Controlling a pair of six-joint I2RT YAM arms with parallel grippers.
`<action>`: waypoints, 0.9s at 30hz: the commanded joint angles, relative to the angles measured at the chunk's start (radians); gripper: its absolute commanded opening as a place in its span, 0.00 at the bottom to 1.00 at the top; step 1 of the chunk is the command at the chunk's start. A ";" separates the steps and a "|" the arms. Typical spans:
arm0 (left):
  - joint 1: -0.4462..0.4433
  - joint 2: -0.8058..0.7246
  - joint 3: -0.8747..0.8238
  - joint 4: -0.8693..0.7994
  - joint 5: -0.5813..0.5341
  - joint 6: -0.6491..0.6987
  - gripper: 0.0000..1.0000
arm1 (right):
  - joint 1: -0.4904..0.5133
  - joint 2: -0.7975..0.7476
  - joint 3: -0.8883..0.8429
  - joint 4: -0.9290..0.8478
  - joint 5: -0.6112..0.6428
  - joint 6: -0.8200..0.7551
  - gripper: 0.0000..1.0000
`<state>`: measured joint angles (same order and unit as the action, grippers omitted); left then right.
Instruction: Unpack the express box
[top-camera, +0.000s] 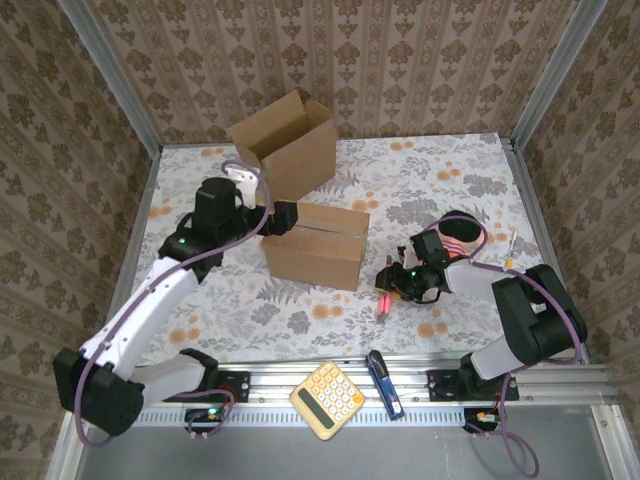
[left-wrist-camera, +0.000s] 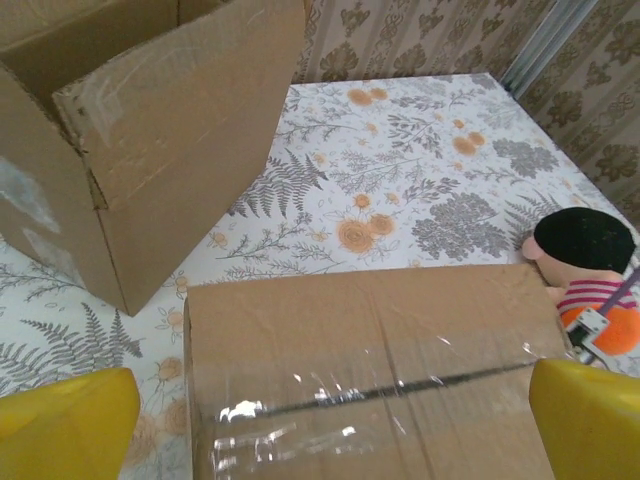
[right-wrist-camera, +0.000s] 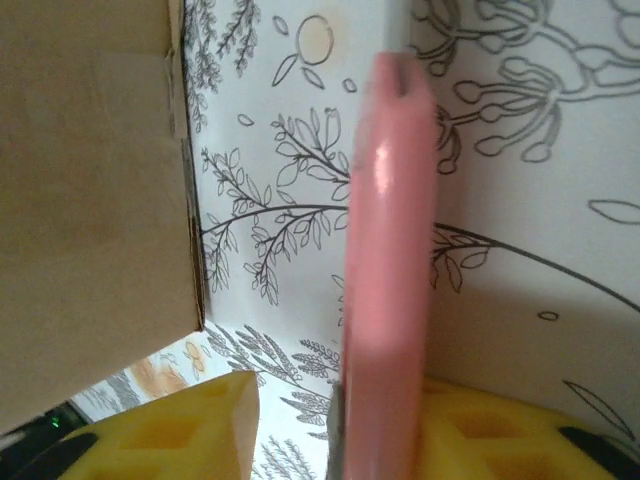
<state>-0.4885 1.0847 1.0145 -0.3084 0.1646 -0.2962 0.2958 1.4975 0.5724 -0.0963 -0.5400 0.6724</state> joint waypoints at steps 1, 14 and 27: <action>0.003 -0.086 -0.024 -0.140 0.004 -0.033 1.00 | -0.031 0.018 -0.055 -0.104 0.139 0.012 0.54; -0.012 -0.244 -0.310 -0.223 0.066 -0.208 0.03 | -0.034 -0.380 0.144 -0.420 0.274 -0.126 0.99; -0.069 -0.009 -0.428 0.149 -0.002 -0.323 0.00 | -0.014 -0.025 0.699 -0.379 0.113 -0.376 1.00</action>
<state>-0.5552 1.0260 0.5735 -0.2737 0.1963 -0.5846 0.2687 1.3499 1.1839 -0.4892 -0.3824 0.3729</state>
